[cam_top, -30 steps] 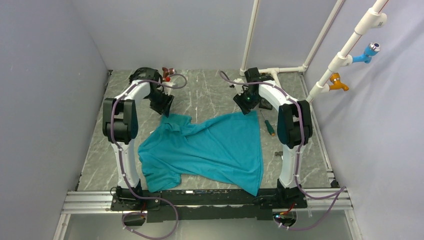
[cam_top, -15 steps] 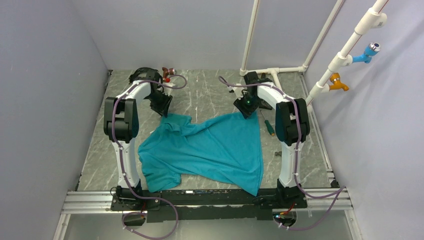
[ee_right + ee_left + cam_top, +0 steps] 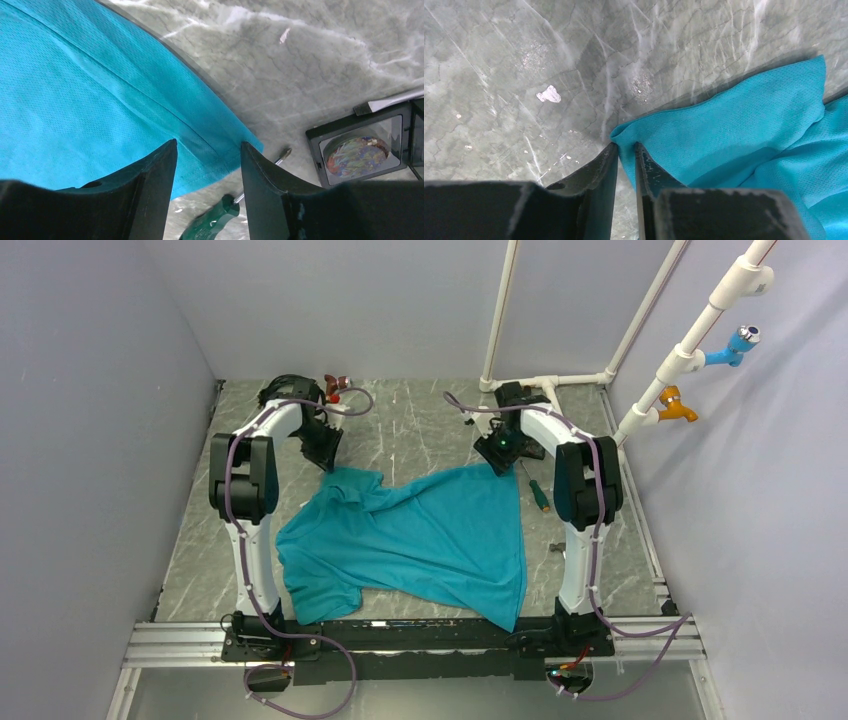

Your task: Remove the brooch from the garment

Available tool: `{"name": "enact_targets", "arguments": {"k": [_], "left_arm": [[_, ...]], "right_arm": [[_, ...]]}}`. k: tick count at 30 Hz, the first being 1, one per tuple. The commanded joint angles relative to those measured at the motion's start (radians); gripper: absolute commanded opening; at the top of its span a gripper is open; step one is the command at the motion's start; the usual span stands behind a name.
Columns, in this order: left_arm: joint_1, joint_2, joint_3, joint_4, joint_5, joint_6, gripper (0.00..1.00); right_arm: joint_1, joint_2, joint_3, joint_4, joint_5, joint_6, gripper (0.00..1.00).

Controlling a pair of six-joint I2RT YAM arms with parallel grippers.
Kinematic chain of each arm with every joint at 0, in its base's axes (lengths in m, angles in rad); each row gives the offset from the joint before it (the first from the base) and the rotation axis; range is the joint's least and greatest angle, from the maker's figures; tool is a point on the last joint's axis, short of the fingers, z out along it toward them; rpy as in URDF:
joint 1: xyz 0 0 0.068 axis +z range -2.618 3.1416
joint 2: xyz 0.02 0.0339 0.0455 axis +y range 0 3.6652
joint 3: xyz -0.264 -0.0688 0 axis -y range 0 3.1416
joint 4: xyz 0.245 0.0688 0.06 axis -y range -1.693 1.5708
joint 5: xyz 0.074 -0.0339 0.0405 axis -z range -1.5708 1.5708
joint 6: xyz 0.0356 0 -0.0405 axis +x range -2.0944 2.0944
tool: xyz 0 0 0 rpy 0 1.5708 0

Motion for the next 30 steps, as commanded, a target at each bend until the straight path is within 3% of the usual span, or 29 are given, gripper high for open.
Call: {"name": "enact_targets", "arguments": {"k": [1, 5, 8, 12, 14, 30], "left_arm": [[-0.008, 0.035, 0.048, -0.004, 0.056, -0.011, 0.21], [-0.008, 0.039, 0.050, 0.001, 0.065, -0.019, 0.15], [-0.008, 0.044, 0.057, -0.003, 0.076, -0.024, 0.11], [-0.008, 0.044, 0.056, -0.006, 0.079, -0.027, 0.00], [-0.003, 0.036, 0.051, 0.002, 0.070, -0.030, 0.00], [0.218, -0.136, 0.029, 0.161, 0.034, -0.011, 0.00]], "right_arm": [[-0.024, -0.022, 0.029, -0.034, 0.007, -0.039, 0.52], [-0.028, -0.020, 0.010, -0.018, 0.014, -0.052, 0.52], [-0.027, 0.000, 0.021, -0.016, 0.008, -0.051, 0.45], [-0.028, 0.024, 0.034, -0.018, 0.013, -0.060, 0.18], [-0.027, 0.025, 0.038, -0.022, 0.015, -0.064, 0.00], [-0.027, -0.085, 0.040, 0.038, -0.013, -0.021, 0.00]]}}
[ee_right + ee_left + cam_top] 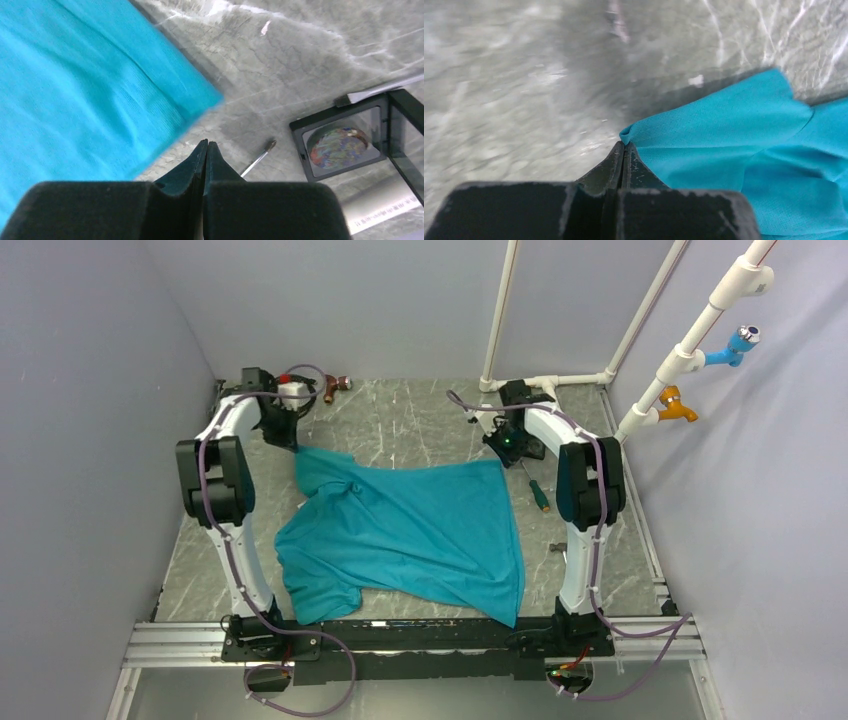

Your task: Remove the brooch from the garment

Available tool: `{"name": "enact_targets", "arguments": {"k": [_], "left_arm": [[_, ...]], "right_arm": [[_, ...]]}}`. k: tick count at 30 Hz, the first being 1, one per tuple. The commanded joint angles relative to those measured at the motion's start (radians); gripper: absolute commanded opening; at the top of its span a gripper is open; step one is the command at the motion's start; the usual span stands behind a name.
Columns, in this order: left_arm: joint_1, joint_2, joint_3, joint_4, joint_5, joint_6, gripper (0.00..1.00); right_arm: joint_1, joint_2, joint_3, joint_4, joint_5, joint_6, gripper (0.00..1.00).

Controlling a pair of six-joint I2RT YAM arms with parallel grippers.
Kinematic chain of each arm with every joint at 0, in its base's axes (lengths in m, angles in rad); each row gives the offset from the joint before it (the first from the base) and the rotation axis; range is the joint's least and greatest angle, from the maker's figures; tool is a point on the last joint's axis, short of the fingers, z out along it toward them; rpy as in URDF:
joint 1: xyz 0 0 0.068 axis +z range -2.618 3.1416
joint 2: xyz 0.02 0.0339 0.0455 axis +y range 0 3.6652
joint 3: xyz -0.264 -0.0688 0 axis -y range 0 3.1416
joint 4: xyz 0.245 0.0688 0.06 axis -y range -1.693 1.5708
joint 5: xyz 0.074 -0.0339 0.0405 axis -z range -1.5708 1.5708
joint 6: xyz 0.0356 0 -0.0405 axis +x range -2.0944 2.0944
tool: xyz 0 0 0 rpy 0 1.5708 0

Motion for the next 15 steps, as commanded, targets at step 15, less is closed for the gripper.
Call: {"name": "enact_targets", "arguments": {"k": [15], "left_arm": [[0.086, -0.045, 0.092, 0.084, 0.080, 0.018, 0.00]], "right_arm": [[0.063, 0.122, 0.356, -0.108, -0.163, 0.063, 0.19]]}}
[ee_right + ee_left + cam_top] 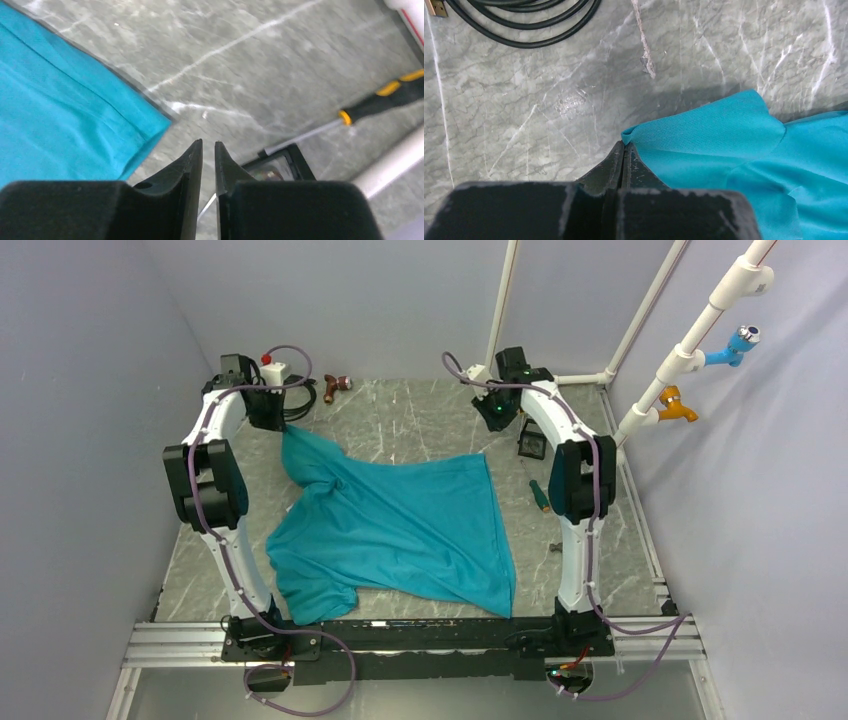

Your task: Remove the brooch from the garment

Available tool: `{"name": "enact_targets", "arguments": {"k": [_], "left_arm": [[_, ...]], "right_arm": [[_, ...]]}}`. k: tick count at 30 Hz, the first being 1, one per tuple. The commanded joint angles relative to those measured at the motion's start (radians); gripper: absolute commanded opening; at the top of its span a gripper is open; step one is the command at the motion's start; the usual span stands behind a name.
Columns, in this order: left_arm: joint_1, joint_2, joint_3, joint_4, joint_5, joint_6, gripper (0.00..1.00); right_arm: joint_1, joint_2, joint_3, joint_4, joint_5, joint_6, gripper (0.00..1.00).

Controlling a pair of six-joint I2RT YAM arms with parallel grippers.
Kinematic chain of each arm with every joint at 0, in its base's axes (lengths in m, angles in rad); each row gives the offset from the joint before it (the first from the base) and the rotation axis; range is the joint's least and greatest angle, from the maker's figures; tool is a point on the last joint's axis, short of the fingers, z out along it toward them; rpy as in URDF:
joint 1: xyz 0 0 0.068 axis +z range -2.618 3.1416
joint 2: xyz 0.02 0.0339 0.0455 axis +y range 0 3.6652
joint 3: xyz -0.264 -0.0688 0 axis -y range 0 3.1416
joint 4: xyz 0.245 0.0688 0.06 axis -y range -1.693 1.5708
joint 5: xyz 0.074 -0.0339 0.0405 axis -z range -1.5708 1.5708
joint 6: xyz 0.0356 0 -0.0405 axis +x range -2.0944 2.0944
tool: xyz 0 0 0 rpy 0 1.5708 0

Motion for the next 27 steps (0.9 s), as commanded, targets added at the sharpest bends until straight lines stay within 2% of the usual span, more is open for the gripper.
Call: {"name": "enact_targets", "arguments": {"k": [1, 3, 6, 9, 18, 24, 26, 27], "left_arm": [[0.002, 0.013, 0.047, 0.010, 0.042, 0.013, 0.00], [0.003, 0.011, 0.040, 0.009, 0.039, 0.018, 0.00], [0.003, 0.006, 0.035, 0.002, 0.036, 0.028, 0.00], [0.003, 0.002, 0.030, -0.001, 0.037, 0.031, 0.00], [0.003, 0.004, 0.027, 0.000, 0.043, 0.028, 0.00], [0.003, 0.002, 0.024, -0.003, 0.044, 0.030, 0.00], [0.003, 0.006, 0.024, -0.003, 0.044, 0.031, 0.00], [0.003, 0.005, 0.024, -0.003, 0.045, 0.031, 0.00]], "right_arm": [[0.062, 0.063, 0.044, -0.104, -0.100, -0.006, 0.25], [0.093, 0.056, 0.006, -0.074, -0.087, -0.015, 0.31], [0.118, 0.065, -0.023, -0.086, -0.068, -0.032, 0.32], [0.119, 0.068, -0.039, -0.105, -0.067, -0.045, 0.38], [0.119, 0.077, -0.096, -0.095, -0.017, -0.087, 0.37], [0.119, 0.081, -0.113, -0.063, 0.053, -0.101, 0.27], [0.119, 0.073, -0.127, -0.044, 0.075, -0.102, 0.31], [0.119, 0.070, -0.132, -0.042, 0.074, -0.102, 0.37]]}}
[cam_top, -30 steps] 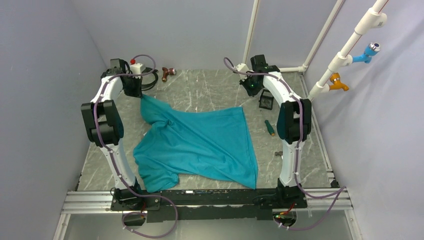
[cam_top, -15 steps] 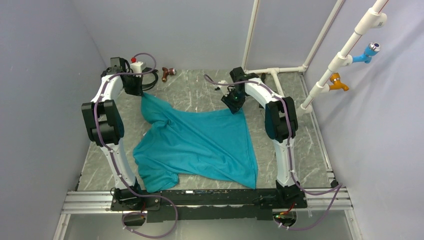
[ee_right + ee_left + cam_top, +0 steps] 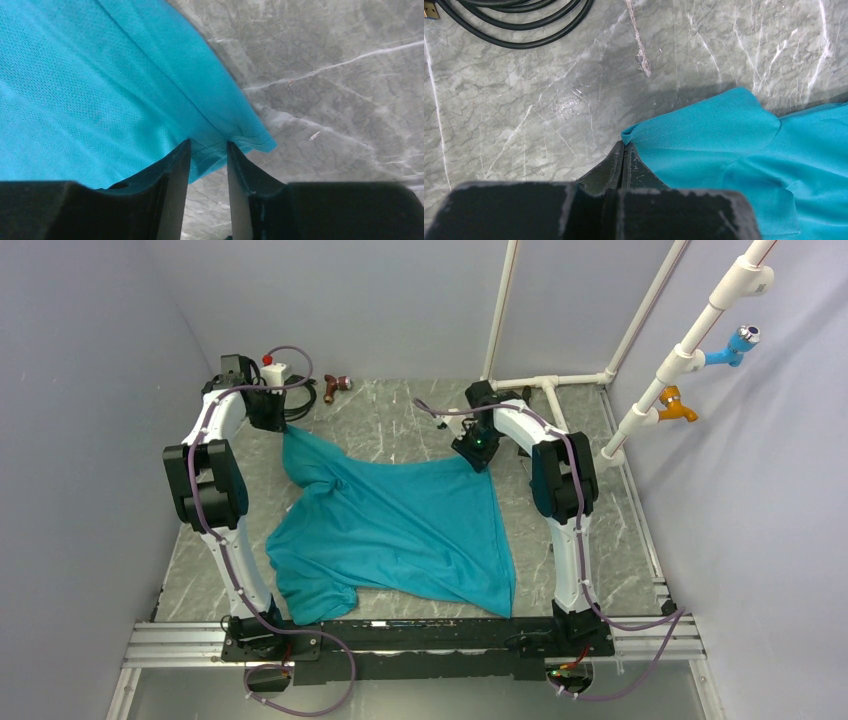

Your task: Remove the brooch from the garment

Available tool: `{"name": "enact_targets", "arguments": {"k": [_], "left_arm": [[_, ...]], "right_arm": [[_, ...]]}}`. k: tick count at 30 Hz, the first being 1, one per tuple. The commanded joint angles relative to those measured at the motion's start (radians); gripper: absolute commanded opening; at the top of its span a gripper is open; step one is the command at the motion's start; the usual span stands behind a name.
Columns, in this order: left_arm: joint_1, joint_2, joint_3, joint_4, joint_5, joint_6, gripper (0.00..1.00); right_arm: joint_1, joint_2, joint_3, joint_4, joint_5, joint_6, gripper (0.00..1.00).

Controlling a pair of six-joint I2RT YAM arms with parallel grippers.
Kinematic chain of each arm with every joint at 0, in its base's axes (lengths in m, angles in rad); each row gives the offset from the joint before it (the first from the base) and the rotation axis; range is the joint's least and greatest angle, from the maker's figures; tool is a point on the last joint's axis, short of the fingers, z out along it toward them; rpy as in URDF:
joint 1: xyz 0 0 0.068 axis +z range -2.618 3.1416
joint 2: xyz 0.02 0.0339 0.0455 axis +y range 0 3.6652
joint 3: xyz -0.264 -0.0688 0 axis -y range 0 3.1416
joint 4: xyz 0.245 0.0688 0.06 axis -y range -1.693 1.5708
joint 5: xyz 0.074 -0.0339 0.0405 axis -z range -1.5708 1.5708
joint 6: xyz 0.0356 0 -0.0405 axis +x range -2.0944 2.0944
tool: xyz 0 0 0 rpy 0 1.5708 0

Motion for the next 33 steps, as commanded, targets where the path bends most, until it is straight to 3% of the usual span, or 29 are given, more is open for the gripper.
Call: {"name": "enact_targets", "arguments": {"k": [1, 5, 6, 8, 9, 22, 33], "left_arm": [[0.004, 0.003, 0.013, 0.005, 0.022, 0.018, 0.00], [0.003, 0.007, 0.015, 0.005, 0.024, 0.017, 0.00], [0.004, 0.009, 0.015, 0.003, 0.024, 0.017, 0.00], [0.003, 0.007, 0.016, 0.001, 0.020, 0.018, 0.00], [0.004, 0.006, 0.015, 0.000, 0.018, 0.019, 0.00], [0.052, -0.092, -0.017, 0.066, 0.011, 0.036, 0.00], [0.057, 0.020, 0.154, 0.115, 0.004, 0.020, 0.00]], "right_arm": [[0.000, -0.011, -0.021, 0.035, 0.045, -0.024, 0.42], [0.000, 0.002, 0.006, 0.003, 0.003, -0.015, 0.43], [0.002, 0.006, 0.012, -0.009, -0.009, -0.016, 0.34], [0.003, 0.006, 0.016, -0.014, -0.013, -0.020, 0.04], [0.003, 0.000, 0.016, -0.012, -0.011, -0.019, 0.00], [-0.016, -0.162, 0.011, 0.004, 0.001, 0.025, 0.00], [-0.024, -0.016, 0.173, 0.142, 0.164, 0.101, 0.00]]}}
